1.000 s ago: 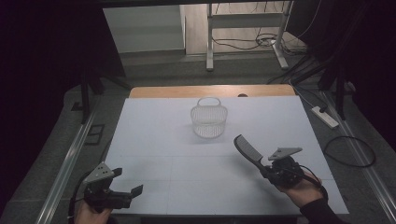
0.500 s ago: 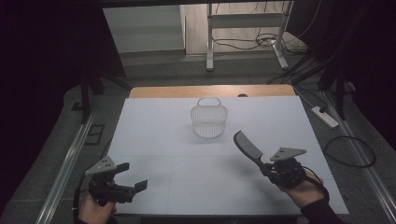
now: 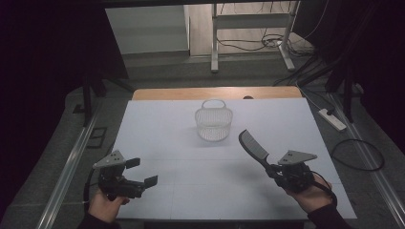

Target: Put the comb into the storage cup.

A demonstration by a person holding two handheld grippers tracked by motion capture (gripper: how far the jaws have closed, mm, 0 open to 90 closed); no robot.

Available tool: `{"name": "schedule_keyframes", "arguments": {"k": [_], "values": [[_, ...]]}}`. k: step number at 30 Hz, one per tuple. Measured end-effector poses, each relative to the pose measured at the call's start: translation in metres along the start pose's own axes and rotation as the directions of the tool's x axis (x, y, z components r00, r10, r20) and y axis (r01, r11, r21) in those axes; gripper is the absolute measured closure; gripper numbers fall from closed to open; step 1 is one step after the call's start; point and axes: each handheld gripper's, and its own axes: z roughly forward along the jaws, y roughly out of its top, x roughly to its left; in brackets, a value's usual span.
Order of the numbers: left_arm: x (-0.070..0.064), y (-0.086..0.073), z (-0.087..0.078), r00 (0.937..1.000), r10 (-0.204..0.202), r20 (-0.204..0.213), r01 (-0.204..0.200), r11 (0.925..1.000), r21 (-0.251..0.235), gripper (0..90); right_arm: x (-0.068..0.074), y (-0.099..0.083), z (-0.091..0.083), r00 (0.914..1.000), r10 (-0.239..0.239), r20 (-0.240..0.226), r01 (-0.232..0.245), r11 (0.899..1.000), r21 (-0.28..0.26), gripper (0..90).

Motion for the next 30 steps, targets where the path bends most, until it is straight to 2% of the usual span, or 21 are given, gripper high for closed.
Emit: {"name": "schedule_keyframes", "arguments": {"k": [5, 16, 30], "values": [[-0.001, 0.01, 0.007, 0.9999, 0.012, -0.006, -0.012, 0.9999, 0.008, 0.0, 0.001, 0.001, -0.001, 0.9999, -0.01, 0.003, 0.01, 1.0, -0.017, 72.6], [-0.003, 0.028, 0.028, 0.999, 0.021, 0.04, -0.022, 0.9994, 0.026, 0.0, 0.005, 0.004, -0.003, 0.9994, -0.034, 0.006, 0.035, 0.998, -0.046, 72.6], [-0.011, 0.047, 0.048, 0.9946, 0.04, 0.096, -0.045, 0.9978, 0.048, 0.0, 0.009, 0.008, -0.004, 0.9988, -0.042, -0.024, 0.04, 0.996, -0.076, 72.6]]}}
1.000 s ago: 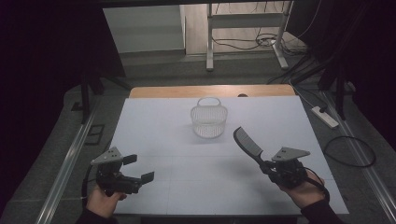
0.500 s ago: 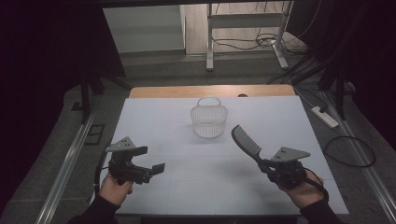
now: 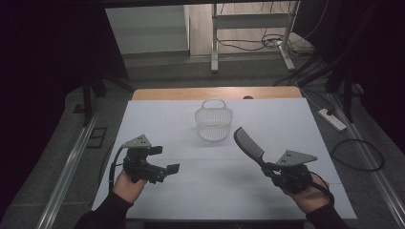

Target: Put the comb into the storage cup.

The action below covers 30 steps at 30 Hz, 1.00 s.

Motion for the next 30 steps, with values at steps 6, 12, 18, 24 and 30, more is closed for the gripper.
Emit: {"name": "schedule_keyframes", "arguments": {"k": [6, 12, 18, 24, 30], "values": [[-0.003, 0.009, 0.008, 0.9998, 0.016, 0.014, -0.016, 0.9999, 0.006, 0.0, 0.003, 0.002, -0.001, 1.0, -0.008, -0.002, 0.008, 1.0, -0.013, 72.6], [-0.004, 0.017, 0.015, 0.9996, 0.024, 0.017, -0.024, 0.9997, 0.008, 0.0, 0.006, 0.004, 0.0, 0.9996, -0.026, -0.009, 0.026, 0.999, -0.025, 72.6], [-0.005, 0.024, 0.022, 0.9996, 0.028, 0.009, -0.028, 0.9995, 0.016, 0.0, 0.009, 0.006, 0.0, 0.9994, -0.03, -0.015, 0.03, 0.999, -0.034, 72.6], [-0.006, 0.031, 0.028, 0.9984, 0.048, 0.028, -0.049, 0.9983, 0.031, 0.0, 0.012, 0.008, 0.001, 0.9988, -0.045, -0.02, 0.044, 0.998, -0.04, 72.6], [-0.007, 0.037, 0.034, 0.9965, 0.067, 0.05, -0.07, 0.9964, 0.048, 0.0, 0.015, 0.011, 0.001, 0.9979, -0.061, -0.018, 0.06, 0.996, -0.063, 72.6]]}}
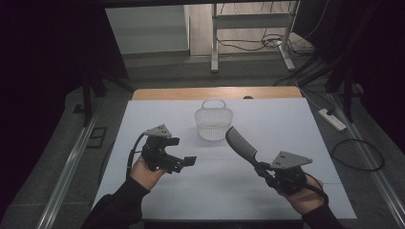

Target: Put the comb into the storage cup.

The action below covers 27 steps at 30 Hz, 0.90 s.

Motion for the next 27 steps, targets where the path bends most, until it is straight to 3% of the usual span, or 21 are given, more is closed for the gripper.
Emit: {"name": "schedule_keyframes", "arguments": {"k": [13, 16, 27], "values": [[-0.001, 0.011, 0.014, 0.9982, 0.011, 0.059, -0.011, 0.9999, 0.011, 0.0, 0.008, 0.006, 0.004, 0.9991, -0.043, -0.002, 0.043, 0.998, -0.036, 72.6], [-0.002, 0.013, 0.018, 0.9966, -0.003, 0.083, 0.002, 1.0, 0.01, 0.0, 0.011, 0.007, 0.005, 0.9987, -0.051, -0.003, 0.051, 0.998, -0.043, 72.6], [-0.007, 0.023, 0.032, 0.9923, 0.004, 0.124, -0.006, 0.9998, 0.017, 0.0, 0.018, 0.012, 0.009, 0.9968, -0.08, -0.002, 0.08, 0.995, -0.065, 72.6]]}}
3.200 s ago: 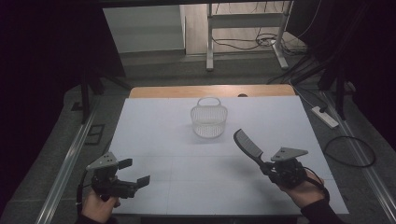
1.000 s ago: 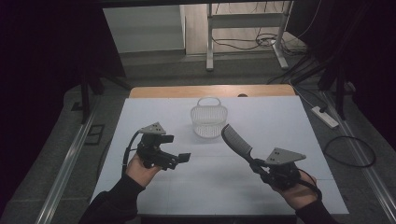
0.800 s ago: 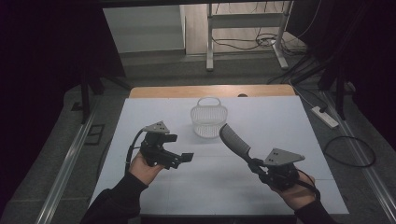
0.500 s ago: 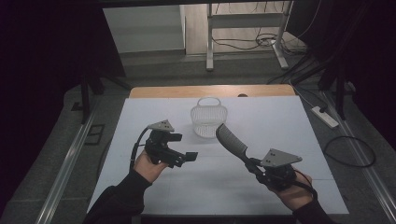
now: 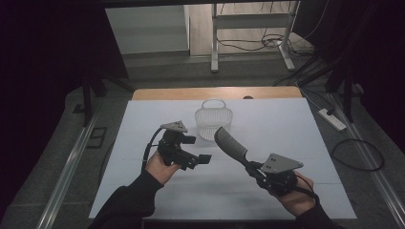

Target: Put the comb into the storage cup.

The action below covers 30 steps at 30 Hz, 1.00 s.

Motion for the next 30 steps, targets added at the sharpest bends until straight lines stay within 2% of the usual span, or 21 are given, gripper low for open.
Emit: {"name": "schedule_keyframes", "arguments": {"k": [8, 15, 22, 30], "values": [[0.0, 0.004, 0.013, 0.9991, -0.021, 0.037, 0.02, 0.9996, 0.019, 0.0, 0.005, 0.002, 0.002, 0.9999, -0.012, -0.009, 0.012, 1.0, -0.006, 72.6], [-0.002, 0.006, 0.022, 0.998, -0.02, 0.06, 0.019, 0.9997, 0.017, 0.0, 0.01, 0.005, 0.004, 0.9996, -0.016, -0.023, 0.015, 1.0, -0.012, 72.6], [-0.003, 0.006, 0.031, 0.9955, -0.042, 0.085, 0.04, 0.9989, 0.024, 0.0, 0.015, 0.007, 0.004, 0.9993, -0.028, -0.026, 0.027, 0.999, -0.025, 72.6], [-0.003, 0.007, 0.036, 0.9922, -0.06, 0.109, 0.058, 0.9981, 0.02, 0.0, 0.02, 0.007, 0.005, 0.9987, -0.042, -0.028, 0.041, 0.999, -0.031, 72.6]]}}
